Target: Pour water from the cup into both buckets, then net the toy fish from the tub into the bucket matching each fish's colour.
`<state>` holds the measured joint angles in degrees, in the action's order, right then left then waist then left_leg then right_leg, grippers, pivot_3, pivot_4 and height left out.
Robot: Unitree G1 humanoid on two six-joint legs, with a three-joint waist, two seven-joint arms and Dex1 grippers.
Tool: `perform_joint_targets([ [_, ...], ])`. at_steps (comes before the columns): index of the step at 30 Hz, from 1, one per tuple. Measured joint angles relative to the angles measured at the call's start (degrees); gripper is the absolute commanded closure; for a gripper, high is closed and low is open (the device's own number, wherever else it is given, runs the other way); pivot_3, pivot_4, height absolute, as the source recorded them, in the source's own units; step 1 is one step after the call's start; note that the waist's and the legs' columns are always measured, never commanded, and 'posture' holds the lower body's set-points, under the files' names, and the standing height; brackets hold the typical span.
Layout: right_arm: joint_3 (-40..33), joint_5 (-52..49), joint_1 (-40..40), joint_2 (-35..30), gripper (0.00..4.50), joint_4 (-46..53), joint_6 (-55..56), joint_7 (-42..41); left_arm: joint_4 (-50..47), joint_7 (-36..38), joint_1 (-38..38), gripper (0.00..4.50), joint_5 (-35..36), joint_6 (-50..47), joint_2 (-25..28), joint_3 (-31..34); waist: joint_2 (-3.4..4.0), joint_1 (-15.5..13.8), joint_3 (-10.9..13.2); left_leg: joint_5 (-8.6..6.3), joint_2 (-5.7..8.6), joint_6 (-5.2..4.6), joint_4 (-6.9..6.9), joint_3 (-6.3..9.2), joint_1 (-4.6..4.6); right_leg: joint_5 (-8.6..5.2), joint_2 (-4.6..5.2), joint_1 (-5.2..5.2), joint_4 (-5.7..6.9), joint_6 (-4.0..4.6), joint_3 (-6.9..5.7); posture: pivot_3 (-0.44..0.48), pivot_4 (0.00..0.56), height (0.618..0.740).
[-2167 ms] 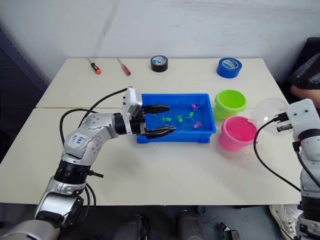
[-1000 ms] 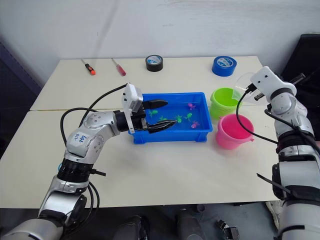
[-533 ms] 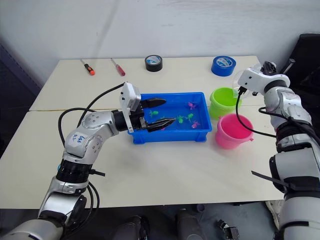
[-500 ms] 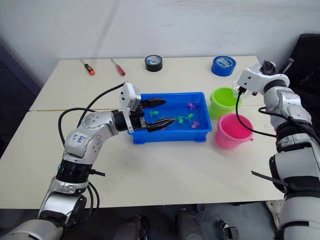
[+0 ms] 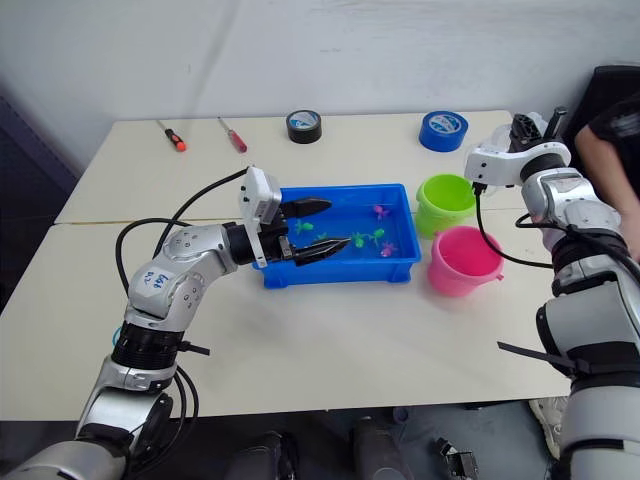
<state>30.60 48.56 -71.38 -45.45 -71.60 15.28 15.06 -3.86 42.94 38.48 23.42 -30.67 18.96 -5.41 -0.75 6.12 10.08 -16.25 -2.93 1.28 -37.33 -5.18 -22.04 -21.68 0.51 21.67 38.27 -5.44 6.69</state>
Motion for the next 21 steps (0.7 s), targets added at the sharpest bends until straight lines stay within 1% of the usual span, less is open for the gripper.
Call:
perform_joint_targets([
  [9, 0.4, -0.3, 0.0, 0.2, 4.42, -0.6, 1.0, 0.8, -0.1, -0.4, -0.5, 0.00, 0.0, 0.0, -0.1, 0.0, 0.00, 0.4, 0.0, 0.00, 0.00, 0.01, -0.03, 0.00, 0.00, 0.00, -0.01, 0.00, 0.05, 0.00, -0.05, 0.000, 0.150, 0.740],
  [11, -2.1, -3.0, 0.0, 1.1, 4.42, -0.8, 1.2, -0.2, -0.2, -0.4, -0.5, 0.00, 0.0, 0.0, -0.1, 0.0, 0.00, 0.4, 0.0, 0.00, 0.00, 0.01, -0.04, -0.01, 0.00, 0.00, -0.01, 0.00, 0.07, 0.00, -0.08, 0.000, 0.150, 0.740],
  [15, -8.5, -10.2, 0.2, 2.0, 4.42, -0.9, 0.6, -5.3, -0.3, -0.4, -0.5, 0.00, 0.0, 0.0, -0.2, 0.0, 0.00, 0.3, 0.0, 0.00, 0.00, 0.01, -0.06, 0.01, 0.00, 0.00, -0.01, -0.01, 0.10, 0.00, -0.13, 0.000, 0.150, 0.740],
  [19, -11.3, -13.4, 1.2, 1.9, 4.42, -1.1, -0.7, -7.8, -0.4, -0.4, -0.6, 0.00, 0.0, -0.1, -0.1, 0.1, 0.00, 0.2, 0.0, 0.00, 0.02, 0.00, -0.07, 0.02, 0.00, 0.00, 0.02, -0.02, 0.09, 0.00, -0.11, 0.000, 0.150, 0.740],
  [21, -16.6, -18.9, 2.7, 2.0, 4.42, -0.9, -1.9, -10.7, -0.4, -0.3, -0.6, 0.00, 0.6, -0.4, -0.2, 0.1, 0.00, 0.1, 0.0, 0.00, 0.01, 0.00, -0.07, 0.06, 0.00, 0.00, 0.01, -0.07, 0.06, 0.00, -0.13, 0.000, 0.150, 0.740],
])
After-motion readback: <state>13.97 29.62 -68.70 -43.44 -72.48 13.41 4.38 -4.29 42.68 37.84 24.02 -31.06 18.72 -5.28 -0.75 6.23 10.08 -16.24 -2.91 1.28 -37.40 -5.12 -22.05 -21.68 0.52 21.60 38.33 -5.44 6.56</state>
